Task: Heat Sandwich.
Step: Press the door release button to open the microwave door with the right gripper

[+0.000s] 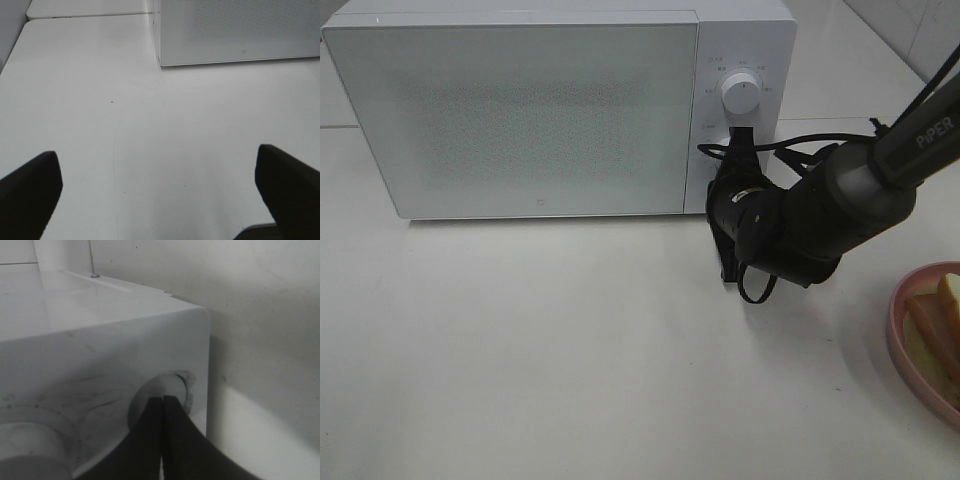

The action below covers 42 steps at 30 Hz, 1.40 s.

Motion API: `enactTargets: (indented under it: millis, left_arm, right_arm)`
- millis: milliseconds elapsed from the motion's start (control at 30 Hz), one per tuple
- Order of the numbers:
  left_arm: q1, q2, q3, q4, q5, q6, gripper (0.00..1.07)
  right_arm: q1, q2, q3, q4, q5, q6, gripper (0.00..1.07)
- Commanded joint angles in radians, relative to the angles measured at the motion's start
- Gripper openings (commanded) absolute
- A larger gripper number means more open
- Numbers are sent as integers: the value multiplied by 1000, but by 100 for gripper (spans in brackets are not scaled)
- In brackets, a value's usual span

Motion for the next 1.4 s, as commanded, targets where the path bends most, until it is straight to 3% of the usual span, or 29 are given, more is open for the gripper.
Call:
enactTargets:
  millis: [33, 600, 1400]
  left_arm:
    - [0, -22, 3, -8, -8, -4, 98]
    - [0, -22, 3, -8, -8, -3, 98]
    - [0, -22, 3, -8, -8, -3, 98]
  right_arm:
    - [-5, -7, -39, -14, -163, -2, 0]
    - [-32, 63, -160, -36, -273, -26, 0]
    - [-40, 24, -157, -20, -65, -92, 0]
